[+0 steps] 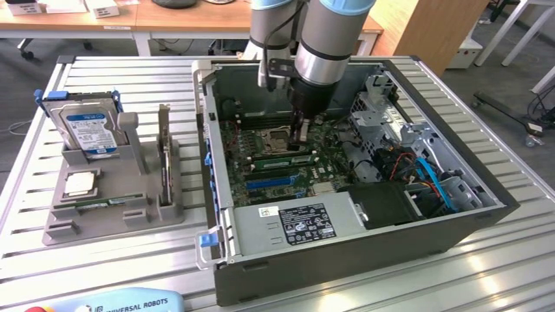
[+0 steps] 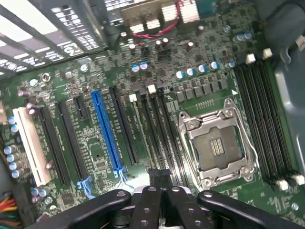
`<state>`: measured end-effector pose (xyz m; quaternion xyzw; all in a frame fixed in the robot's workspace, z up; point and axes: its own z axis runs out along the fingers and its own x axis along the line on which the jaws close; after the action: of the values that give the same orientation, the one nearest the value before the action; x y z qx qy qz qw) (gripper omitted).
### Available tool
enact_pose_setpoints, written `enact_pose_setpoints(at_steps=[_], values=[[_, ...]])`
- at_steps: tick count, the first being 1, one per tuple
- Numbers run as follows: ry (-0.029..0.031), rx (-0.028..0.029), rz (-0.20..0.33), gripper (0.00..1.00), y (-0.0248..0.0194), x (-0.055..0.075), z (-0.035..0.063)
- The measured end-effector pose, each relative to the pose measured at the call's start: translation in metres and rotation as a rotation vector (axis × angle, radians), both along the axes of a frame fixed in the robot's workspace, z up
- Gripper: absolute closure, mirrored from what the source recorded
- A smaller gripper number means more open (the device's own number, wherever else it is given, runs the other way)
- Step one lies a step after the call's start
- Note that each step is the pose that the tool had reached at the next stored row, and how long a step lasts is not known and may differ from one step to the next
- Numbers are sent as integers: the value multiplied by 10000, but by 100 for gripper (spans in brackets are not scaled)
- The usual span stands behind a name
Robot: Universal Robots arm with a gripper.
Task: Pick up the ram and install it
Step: 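Press down the ram until it locks into place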
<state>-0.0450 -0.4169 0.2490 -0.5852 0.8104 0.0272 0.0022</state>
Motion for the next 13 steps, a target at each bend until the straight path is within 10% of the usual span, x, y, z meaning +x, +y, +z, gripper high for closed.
enact_pose_setpoints(at_steps=[13], values=[[0,-3,-1735,90,0,0,-4]])
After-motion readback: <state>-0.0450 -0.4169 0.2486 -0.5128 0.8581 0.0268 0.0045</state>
